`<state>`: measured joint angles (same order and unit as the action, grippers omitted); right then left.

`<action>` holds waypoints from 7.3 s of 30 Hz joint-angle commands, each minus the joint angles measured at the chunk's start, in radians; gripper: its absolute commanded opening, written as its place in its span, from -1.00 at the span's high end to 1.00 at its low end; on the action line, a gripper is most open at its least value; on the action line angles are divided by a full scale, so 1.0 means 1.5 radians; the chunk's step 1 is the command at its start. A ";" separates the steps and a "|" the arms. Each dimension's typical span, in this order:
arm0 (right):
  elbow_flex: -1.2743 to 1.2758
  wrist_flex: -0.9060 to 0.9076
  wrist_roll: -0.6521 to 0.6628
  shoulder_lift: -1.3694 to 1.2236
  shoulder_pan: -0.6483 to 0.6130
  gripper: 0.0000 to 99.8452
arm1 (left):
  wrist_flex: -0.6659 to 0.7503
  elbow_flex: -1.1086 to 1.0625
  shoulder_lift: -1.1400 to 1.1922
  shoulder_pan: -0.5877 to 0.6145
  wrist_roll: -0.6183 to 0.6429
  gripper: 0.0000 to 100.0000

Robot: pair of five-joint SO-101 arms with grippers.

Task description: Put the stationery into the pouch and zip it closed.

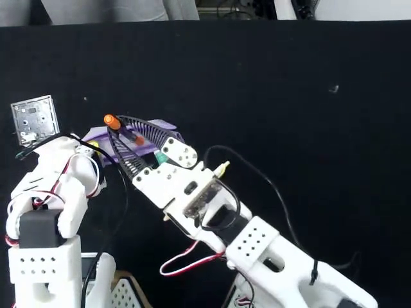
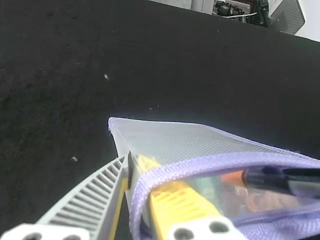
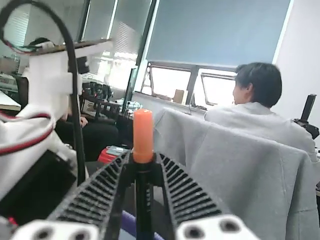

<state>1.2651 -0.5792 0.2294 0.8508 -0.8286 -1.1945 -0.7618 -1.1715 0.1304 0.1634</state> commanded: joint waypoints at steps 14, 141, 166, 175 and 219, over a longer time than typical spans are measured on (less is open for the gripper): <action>-0.081 0.261 0.042 0.069 -0.002 0.37 | 0.020 -0.001 0.005 0.019 0.009 0.94; -1.670 1.564 -0.146 -0.669 0.182 0.98 | -0.031 0.090 0.010 0.141 0.010 0.94; -1.637 1.564 -0.145 -0.458 0.182 0.98 | -0.038 0.069 0.005 0.029 0.010 0.94; -1.587 1.558 -0.145 -0.340 0.182 0.98 | -0.030 0.065 0.005 0.029 0.010 0.94; -0.380 0.501 -0.146 0.081 0.079 0.98 | -0.018 0.040 0.010 0.034 0.009 0.94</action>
<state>0.5593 0.3751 0.0161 0.8523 -0.6813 -1.2421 -0.7050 -1.1684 0.1903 0.1649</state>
